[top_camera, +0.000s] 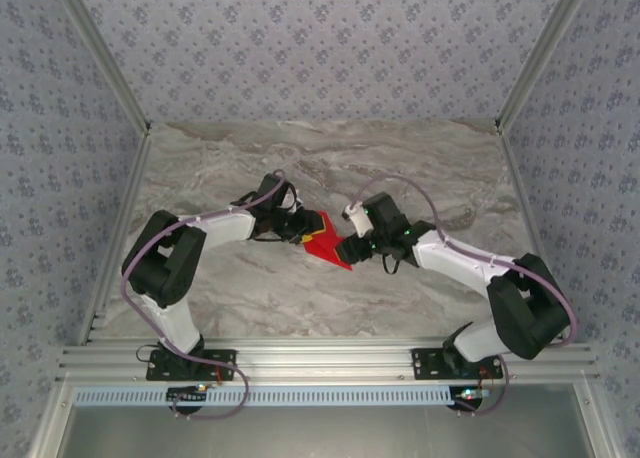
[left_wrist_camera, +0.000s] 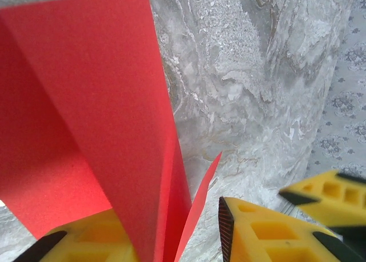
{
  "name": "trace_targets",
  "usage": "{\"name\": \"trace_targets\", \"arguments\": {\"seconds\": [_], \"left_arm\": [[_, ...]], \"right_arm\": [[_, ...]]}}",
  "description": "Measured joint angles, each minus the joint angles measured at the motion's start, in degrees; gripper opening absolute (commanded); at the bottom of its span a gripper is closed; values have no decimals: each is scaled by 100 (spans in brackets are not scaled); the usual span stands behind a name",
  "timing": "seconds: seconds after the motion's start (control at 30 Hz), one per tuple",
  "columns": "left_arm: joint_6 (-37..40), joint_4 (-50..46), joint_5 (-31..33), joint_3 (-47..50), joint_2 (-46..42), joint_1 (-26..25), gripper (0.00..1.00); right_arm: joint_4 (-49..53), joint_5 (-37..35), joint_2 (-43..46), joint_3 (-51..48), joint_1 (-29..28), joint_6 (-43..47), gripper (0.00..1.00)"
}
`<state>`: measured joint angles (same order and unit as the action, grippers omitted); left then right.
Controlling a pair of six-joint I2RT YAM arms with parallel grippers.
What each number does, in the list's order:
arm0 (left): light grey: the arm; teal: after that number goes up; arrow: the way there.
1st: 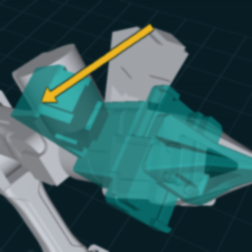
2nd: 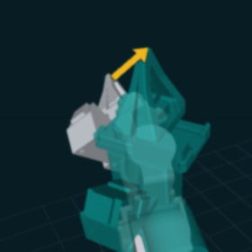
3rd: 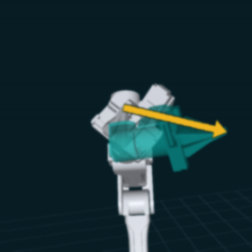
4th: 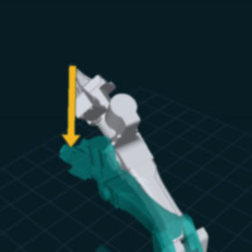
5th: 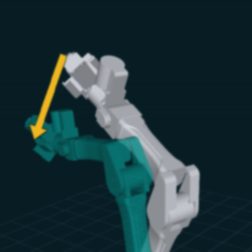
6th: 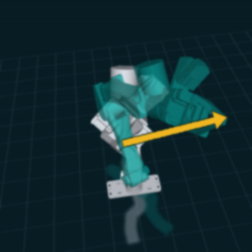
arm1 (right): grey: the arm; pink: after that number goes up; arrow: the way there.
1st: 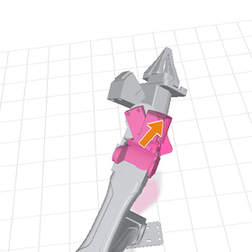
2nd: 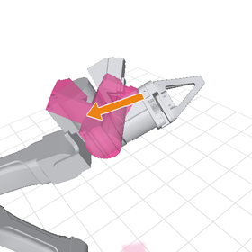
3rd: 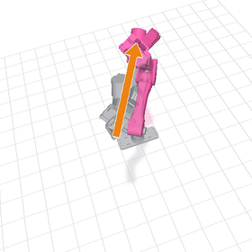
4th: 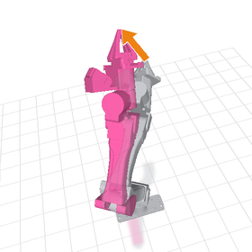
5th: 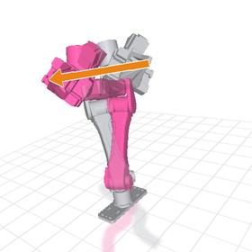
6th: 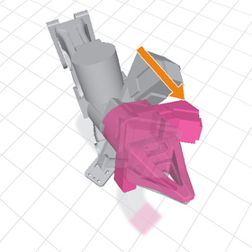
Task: Fold a paper plane with a square sheet of paper (fold left side to right side)
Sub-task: Fourth fold the wing at the center of the table.
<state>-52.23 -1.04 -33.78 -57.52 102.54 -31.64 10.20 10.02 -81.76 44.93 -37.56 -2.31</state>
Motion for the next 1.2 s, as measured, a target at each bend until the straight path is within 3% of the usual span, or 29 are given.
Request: {"name": "trace_targets", "arguments": {"seconds": [0.17,0.57,0.87,1.2], "left_arm": [[-87,-33,20,0,0,0,37],[-151,-48,24,-9,0,0,38],[-146,-140,26,-170,-9,0,38],[-105,-326,153,-238,-13,0,40]], "right_arm": [[-269,-367,-199,-258,-514,0,69],[-708,-881,-1027,0,-789,26,60],[-780,-1073,-1294,129,-798,87,49],[-758,-1130,-1384,195,-798,160,28]]}}
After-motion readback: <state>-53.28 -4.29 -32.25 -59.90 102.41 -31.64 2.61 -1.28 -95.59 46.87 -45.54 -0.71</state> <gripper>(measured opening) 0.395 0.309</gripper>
